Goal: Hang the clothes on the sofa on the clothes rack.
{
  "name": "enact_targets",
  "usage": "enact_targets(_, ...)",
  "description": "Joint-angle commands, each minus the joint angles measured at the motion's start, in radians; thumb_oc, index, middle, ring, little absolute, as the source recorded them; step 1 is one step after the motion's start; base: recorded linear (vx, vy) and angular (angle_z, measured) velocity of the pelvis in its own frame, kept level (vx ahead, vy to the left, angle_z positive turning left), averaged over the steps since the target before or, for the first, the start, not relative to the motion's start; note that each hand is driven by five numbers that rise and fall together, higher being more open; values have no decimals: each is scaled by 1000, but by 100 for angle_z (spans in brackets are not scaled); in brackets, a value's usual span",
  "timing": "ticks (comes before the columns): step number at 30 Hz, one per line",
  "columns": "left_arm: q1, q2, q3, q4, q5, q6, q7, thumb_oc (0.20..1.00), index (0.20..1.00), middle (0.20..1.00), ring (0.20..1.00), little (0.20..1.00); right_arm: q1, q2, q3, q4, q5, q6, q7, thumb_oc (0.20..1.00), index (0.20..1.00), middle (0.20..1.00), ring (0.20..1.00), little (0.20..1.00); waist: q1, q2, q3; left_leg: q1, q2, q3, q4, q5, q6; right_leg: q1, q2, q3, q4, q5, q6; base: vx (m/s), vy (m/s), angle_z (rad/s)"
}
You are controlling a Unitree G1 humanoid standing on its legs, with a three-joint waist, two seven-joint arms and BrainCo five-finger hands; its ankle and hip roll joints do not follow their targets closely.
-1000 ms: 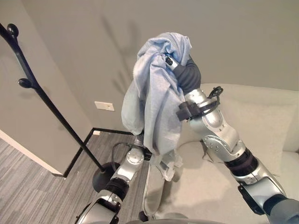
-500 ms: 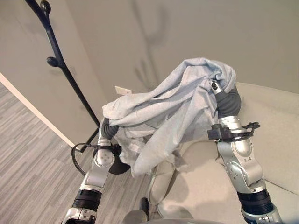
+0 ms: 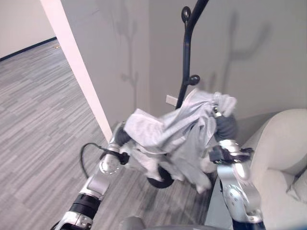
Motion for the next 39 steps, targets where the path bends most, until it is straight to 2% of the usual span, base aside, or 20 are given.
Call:
enact_targets(1, -118, -22, 17, -92, 54, -83, 53, 200, 200, 200, 200, 200, -177, -125, -62, 60, -33, -74, -23, 200, 200, 200, 200, 200, -41, -38, -40, 116, -55, -116, -223, 12, -120, 68, 29, 142, -174, -151, 131, -137, 496, 13)
enact_targets(2, -117, -22, 17, -92, 54, -83, 53, 200, 200, 200, 200, 200, -176, -125, -62, 59, -34, -73, -24, 200, 200, 200, 200, 200, -42, -38, -44, 112, -55, -117, -223, 13, -120, 65, 29, 141, -175, -149, 130, -54, 423, 17)
enact_targets(3, -123, -22, 23, -95, 73, -80, 68, 200, 200, 200, 200, 200, -162, -135, -99, 18, -68, -86, -47, 200, 200, 200, 200, 200, -65, -45, -74, 97, -117, -121, -223, -5, -109, 71, 117, 157, -181, -159, 117, -31, 273, 37)
enact_targets(4, -123, -22, 23, -95, 73, -80, 68, 200, 200, 200, 200, 200, -162, -135, -99, 18, -68, -86, -47, 200, 200, 200, 200, 200, -65, -45, -74, 97, -117, -121, -223, -5, -108, 72, 117, 157, -181, -159, 117, -12, 553, 65)
enact_targets(5, -139, -37, 28, -97, 83, -80, 78, 200, 200, 200, 200, 200, -145, -144, -158, -15, -121, -92, -78, 200, 200, 200, 200, 200, -106, -37, -83, 105, -162, -110, -223, -18, -99, 42, 190, 161, -179, -158, 110, 18, 280, 37)
enact_targets(6, -139, -37, 28, -97, 83, -80, 78, 200, 200, 200, 200, 200, -145, -144, -158, -15, -121, -92, -78, 200, 200, 200, 200, 200, -107, -37, -83, 105, -162, -110, -223, -18, -99, 42, 190, 160, -179, -158, 110, 48, 392, 48)
enact_targets(8, -168, -42, 29, -114, 101, -82, 84, 200, 200, 200, 200, 200, -137, -148, -246, -34, -201, -94, -120, 200, 200, 200, 200, 200, -172, -9, -64, 137, -182, -103, -223, -14, -94, -8, 237, 151, -178, -162, 97, 58, 254, 48)
enact_targets(12, -174, -60, 43, -150, 113, -83, 91, 200, 200, 200, 200, 200, -145, -126, -304, -71, -285, -82, -151, 200, 200, 200, 200, 200, -201, -6, -40, 167, -184, -97, -223, -16, -92, -8, 241, 126, -223, -158, 93, 6, 74, 37)
enact_targets(15, -186, -48, 60, -211, 136, -85, 99, 200, 200, 200, 200, 200, -158, -129, -332, -95, -347, -84, -167, 200, 200, 200, 200, 200, -187, -12, -44, 167, -185, -84, -223, -23, -88, 30, 228, 129, -254, -145, 102, -11, -31, -2)
enact_targets(16, -213, -20, 79, -250, 165, -83, 121, 200, 200, 200, 200, 200, -167, -133, -343, -111, -389, -85, -165, 200, 200, 200, 200, 200, -178, -11, -39, 170, -183, -84, -223, -25, -84, 34, 227, 136, -249, -142, 105, -5, -33, -62)
enact_targets(18, -238, -7, 101, -281, 179, -80, 141, 200, 200, 200, 200, 200, -169, -138, -346, -122, -413, -90, -161, 200, 200, 200, 200, 200, -176, -10, -35, 172, -180, -89, -223, -24, -83, 32, 228, 140, -245, -141, 106, -19, -46, -49)
enact_targets(20, -299, 50, 156, -332, 231, -71, 198, 200, 200, 200, 200, 200, -188, -168, -340, -125, -450, -106, -154, 200, 200, 200, 200, 200, -172, -14, -29, 182, -177, -93, -223, -26, -81, 29, 233, 156, -244, -144, 100, -29, -58, -24)
enact_targets(22, -312, 59, 168, -354, 246, -69, 205, 200, 200, 200, 200, 200, -189, -173, -339, -129, -458, -108, -156, 200, 200, 200, 200, 200, -171, -18, -30, 185, -180, -93, -223, -29, -80, 33, 234, 163, -252, -144, 97, -18, -35, -14)
enact_targets(25, -399, 157, 219, -381, 307, -59, 268, 200, 200, 200, 200, 200, -227, -270, -330, -121, -520, -122, -153, 200, 200, 200, 200, 200, -165, -26, -44, 189, -184, -104, -223, -29, -72, 26, 247, 195, -268, -136, 92, -8, -62, -11)
enact_targets(29, -482, 228, 235, -333, 339, -38, 334, 200, 200, 200, 200, 200, -316, -370, -328, -80, -583, -120, -191, 200, 200, 200, 200, 200, -166, -26, -52, 189, -183, -117, -223, -26, -67, 27, 254, 207, -285, -132, 92, 8, -45, -1)
enact_targets(34, -575, 304, 198, -251, 338, -17, 374, 200, 200, 200, 200, 200, -433, -431, -303, -13, -581, -109, -244, 200, 200, 200, 200, 200, -159, -28, -63, 191, -183, -123, -223, -23, -65, 33, 254, 213, -291, -124, 96, 16, -28, 2)
enact_targets(36, -625, 335, 158, -164, 317, -15, 386, 200, 200, 200, 200, 200, -505, -463, -261, 64, -562, -100, -276, 200, 200, 200, 200, 200, -156, -30, -68, 193, -183, -124, -223, -22, -66, 39, 253, 215, -296, -121, 99, 18, -22, 3)
enact_targets(37, -683, 363, 92, -44, 277, -14, 384, 200, 200, 200, 200, 200, -582, -525, -206, 155, -556, -88, -296, 200, 200, 200, 200, 200, -155, -32, -74, 196, -183, -123, -223, -20, -66, 45, 252, 217, -299, -118, 102, 30, -45, 7)
enact_targets(38, -767, 394, -20, 100, 233, -22, 375, 200, 200, 200, 200, 200, -695, -623, -132, 307, -540, -75, -327, 200, 200, 200, 200, 200, -154, -35, -73, 198, -184, -120, -223, -21, -66, 50, 251, 217, -300, -111, 106, 25, -38, 6)
enact_targets(39, -803, 396, -63, 160, 208, -25, 372, 200, 200, 200, 200, 200, -747, -656, -100, 377, -533, -72, -337, 200, 200, 200, 200, 200, -153, -38, -68, 198, -184, -118, -223, -21, -66, 52, 251, 218, -300, -109, 108, 6, -16, 6)
